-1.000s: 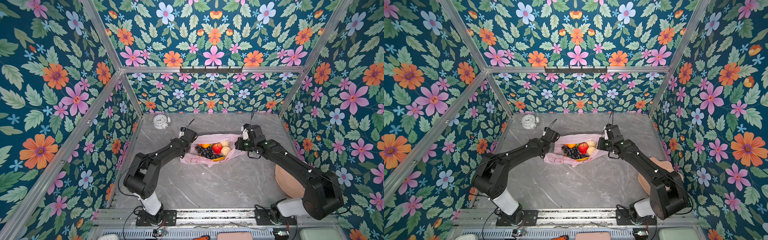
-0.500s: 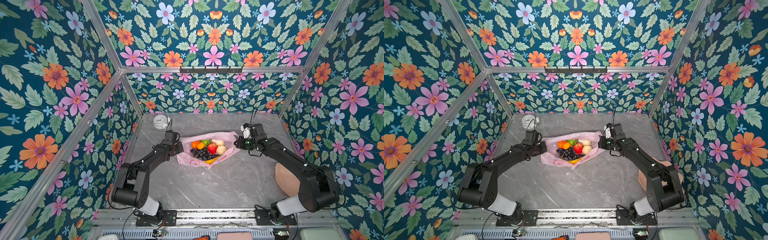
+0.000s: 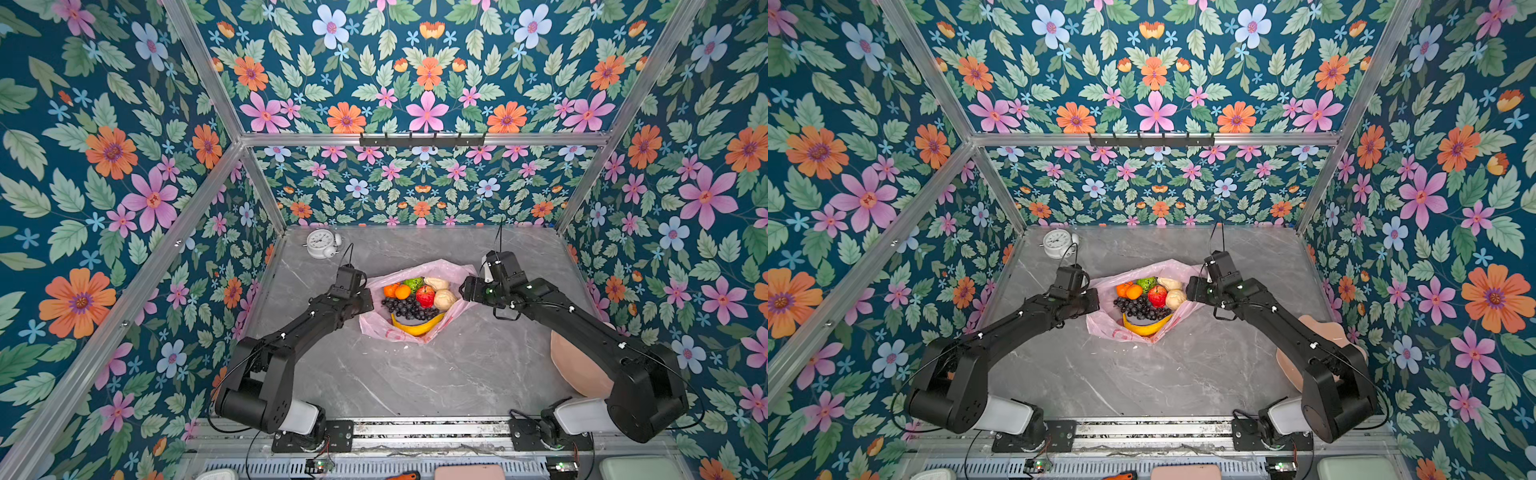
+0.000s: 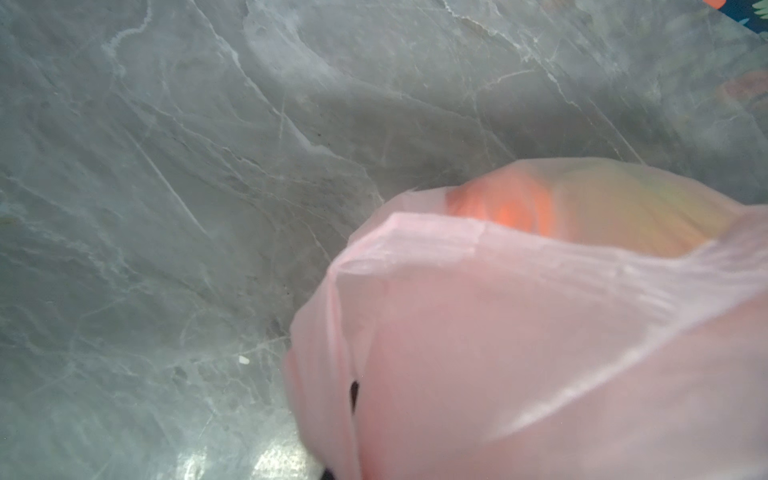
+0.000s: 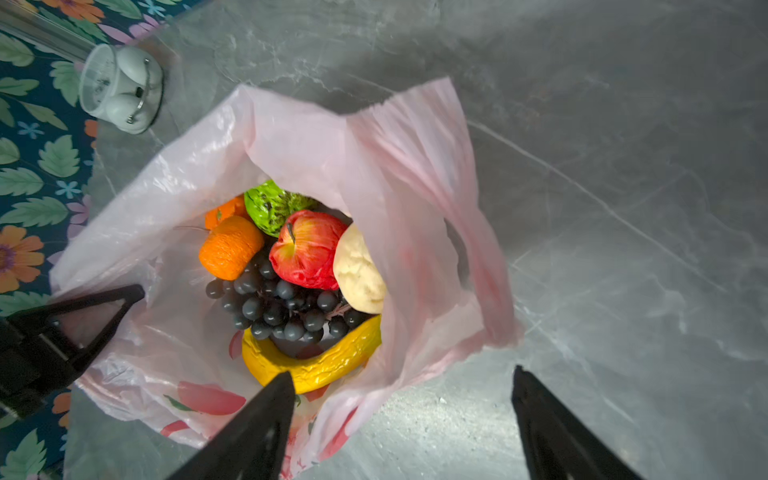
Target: Take the fake fruits out of the plastic bag
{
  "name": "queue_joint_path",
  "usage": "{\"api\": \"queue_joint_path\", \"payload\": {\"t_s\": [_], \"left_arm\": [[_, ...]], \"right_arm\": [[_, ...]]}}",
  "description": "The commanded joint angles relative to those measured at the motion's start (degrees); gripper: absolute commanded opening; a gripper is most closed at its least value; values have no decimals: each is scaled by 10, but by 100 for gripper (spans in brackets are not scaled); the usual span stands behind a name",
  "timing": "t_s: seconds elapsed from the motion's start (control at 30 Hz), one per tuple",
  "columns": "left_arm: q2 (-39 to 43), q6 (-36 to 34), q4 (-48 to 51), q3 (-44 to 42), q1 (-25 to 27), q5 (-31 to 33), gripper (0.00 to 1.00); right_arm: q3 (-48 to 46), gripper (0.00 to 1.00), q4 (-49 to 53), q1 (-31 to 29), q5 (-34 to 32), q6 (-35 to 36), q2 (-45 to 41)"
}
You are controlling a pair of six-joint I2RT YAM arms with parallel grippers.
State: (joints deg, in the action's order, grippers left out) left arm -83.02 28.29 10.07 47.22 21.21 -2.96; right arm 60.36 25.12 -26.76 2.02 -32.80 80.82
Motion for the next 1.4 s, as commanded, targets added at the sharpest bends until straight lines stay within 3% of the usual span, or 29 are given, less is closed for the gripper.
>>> {"api": "queue_joint_path", "payload": {"t_s": [0.0, 0.1, 0.2, 0.37, 0.5, 0.63, 0.73, 1.03, 1.37], "left_arm": [[4, 16, -15, -8, 9, 9, 0], [7, 26, -29, -18, 14, -1, 0], [9, 33, -34, -24, 14, -1, 0], [16, 60, -42, -46, -14, 6, 0], [18, 89, -82, -87, -80, -38, 0], [-7, 92, -105, -92, -103, -78, 0], [-5, 77, -104, -74, -64, -62, 0], [-16, 55, -91, -40, 17, -28, 0], [-36, 69, -100, -33, -1, 4, 0]], "right_arm": [[4, 86, 12, -26, -60, -55, 20], [23, 85, 1, -41, -62, -57, 58], [32, 73, -14, -41, -40, -46, 87], [19, 19, -17, -18, -21, -10, 96], [-66, 0, -94, 47, 41, -5, 61], [-100, 0, -144, 73, 83, 13, 51], [-99, 0, -175, 70, 128, 17, 59], [-48, 0, -198, 55, 149, 13, 107], [59, 0, -171, 42, 146, 40, 217]]}}
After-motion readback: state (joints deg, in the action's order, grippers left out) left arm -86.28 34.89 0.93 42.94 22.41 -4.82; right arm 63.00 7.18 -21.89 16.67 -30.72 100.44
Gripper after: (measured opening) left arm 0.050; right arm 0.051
